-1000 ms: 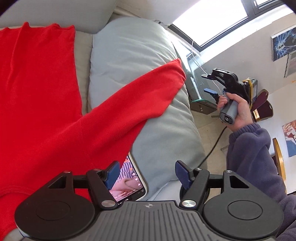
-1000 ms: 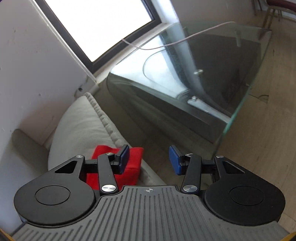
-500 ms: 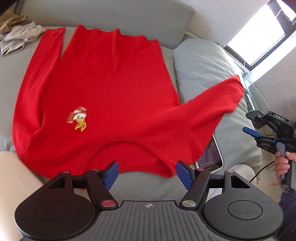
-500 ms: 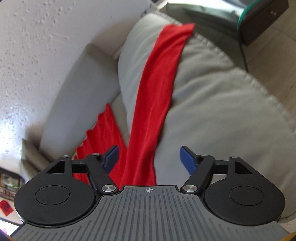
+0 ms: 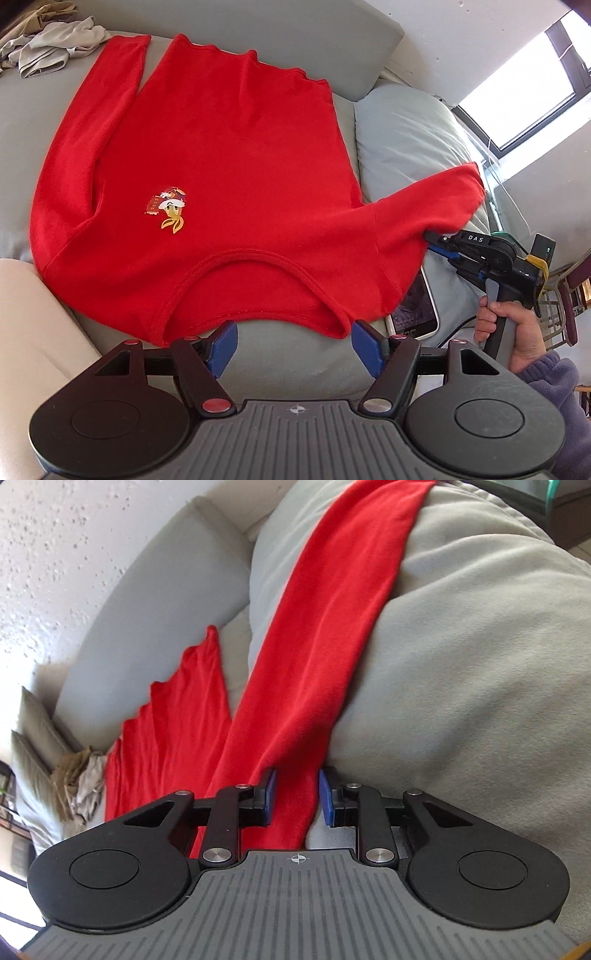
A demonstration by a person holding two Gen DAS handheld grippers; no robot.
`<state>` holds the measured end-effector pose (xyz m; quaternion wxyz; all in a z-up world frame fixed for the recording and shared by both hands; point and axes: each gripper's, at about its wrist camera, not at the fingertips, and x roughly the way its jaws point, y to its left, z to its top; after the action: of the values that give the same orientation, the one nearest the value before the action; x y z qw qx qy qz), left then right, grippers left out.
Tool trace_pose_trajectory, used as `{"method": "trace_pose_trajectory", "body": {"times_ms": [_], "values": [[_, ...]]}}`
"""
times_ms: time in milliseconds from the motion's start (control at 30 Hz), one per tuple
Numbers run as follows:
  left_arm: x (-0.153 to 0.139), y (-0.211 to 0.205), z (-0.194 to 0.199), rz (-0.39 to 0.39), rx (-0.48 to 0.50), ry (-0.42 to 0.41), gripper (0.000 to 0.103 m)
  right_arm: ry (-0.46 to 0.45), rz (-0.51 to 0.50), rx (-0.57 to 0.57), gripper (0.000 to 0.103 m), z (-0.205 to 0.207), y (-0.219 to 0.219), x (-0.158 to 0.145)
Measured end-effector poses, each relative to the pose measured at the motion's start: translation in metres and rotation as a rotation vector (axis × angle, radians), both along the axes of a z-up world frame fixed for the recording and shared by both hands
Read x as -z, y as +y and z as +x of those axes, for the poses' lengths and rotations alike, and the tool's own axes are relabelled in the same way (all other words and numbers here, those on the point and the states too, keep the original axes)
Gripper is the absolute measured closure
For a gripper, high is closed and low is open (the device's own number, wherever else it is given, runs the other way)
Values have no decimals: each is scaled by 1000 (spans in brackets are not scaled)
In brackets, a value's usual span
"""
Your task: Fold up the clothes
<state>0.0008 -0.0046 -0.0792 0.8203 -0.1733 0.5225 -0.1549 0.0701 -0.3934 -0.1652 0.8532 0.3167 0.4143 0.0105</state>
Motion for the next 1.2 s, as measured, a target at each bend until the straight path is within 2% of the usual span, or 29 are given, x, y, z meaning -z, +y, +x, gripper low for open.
{"method": "trace_pose_trajectory", "body": {"times_ms": [33,67,233,367,433,500,533,567,667,733,933,1000,1067,1200], "values": [[0,1,-1,-2,-4,-1,37,2,-27,-5,96,1,4,-1],[0,3,-2,-3,-9,-2,37,-1,-40,1,101,0,5,-4],[2,12,-3,-18,-36,9,37,-46,-71,57,103,-19,5,-31],[3,12,-1,-32,-38,19,37,3,-102,100,102,-34,-4,-42],[3,11,-1,-36,-32,20,37,57,-74,83,95,-37,-15,-37],[4,12,-2,-37,-31,20,37,89,29,68,81,-35,-21,-25],[4,12,-3,-36,-33,21,37,77,73,57,62,-35,-23,-22],[4,11,-3,-33,-37,23,37,52,112,43,48,-34,-24,-19],[5,11,-4,-24,-44,29,37,28,117,1,46,-23,-22,-15],[5,10,-4,-21,-43,31,37,7,99,-24,51,-16,-19,-11],[5,9,-4,-6,-39,31,37,-21,89,-76,82,1,-21,6],[5,8,-3,-5,-44,35,37,-20,80,-94,84,4,-21,7],[5,7,-2,-6,-42,36,37,-12,23,-104,101,6,-15,6],[5,4,-1,-4,-34,37,37,-47,-13,-83,102,-3,-8,-4]]}}
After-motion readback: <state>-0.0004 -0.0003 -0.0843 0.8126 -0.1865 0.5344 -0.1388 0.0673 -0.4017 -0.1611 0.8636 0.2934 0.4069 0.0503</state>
